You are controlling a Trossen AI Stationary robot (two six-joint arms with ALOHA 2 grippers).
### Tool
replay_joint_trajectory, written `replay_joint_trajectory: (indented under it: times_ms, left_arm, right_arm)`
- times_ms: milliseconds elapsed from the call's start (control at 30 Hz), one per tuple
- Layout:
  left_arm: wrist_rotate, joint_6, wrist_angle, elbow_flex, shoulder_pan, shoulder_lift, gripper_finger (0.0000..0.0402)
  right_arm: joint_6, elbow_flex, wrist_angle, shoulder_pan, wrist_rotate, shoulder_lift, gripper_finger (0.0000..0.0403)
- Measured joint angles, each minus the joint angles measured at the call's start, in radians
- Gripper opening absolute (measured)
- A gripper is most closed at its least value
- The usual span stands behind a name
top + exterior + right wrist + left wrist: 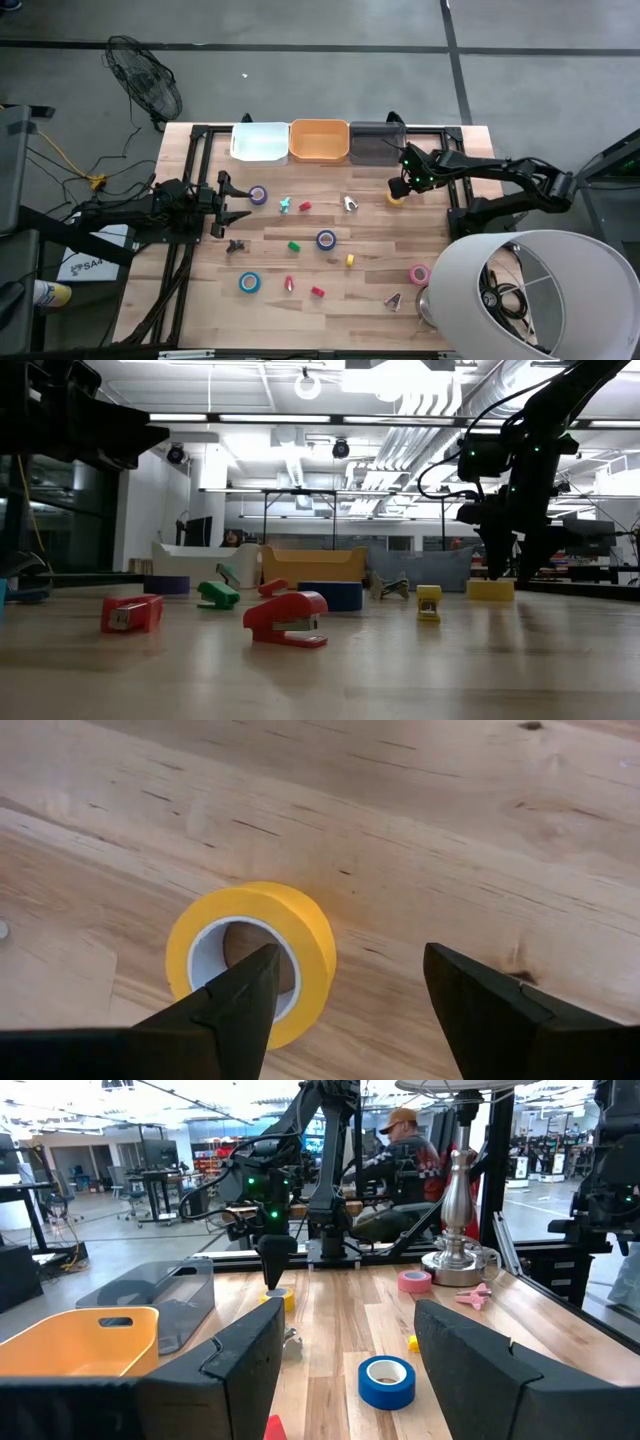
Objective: Pick and place Stapler, Stapler remover, tape
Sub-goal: Put the yellow tape into the gray bin
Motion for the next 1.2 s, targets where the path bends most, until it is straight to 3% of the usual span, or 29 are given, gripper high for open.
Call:
replay_joint_trajectory:
  times_ms: [533, 900, 1200]
  left_arm:
    - [0.000, 0.000, 0.000, 0.000, 0.000, 0.000, 0.0221]
    - [0.000, 0.000, 0.000, 0.000, 0.000, 0.000, 0.0221]
    - [0.000, 0.000, 0.000, 0.000, 0.000, 0.000, 0.0221]
  right_arm:
    - [0.067, 0.000, -0.015, 0.066, 0.031, 0.004, 0.0240]
    - [0.083, 0.001, 0.023, 0.066, 0.023, 0.103, 0.0238]
    - [0.079, 0.001, 0.010, 0.058, 0.009, 0.097, 0.0186]
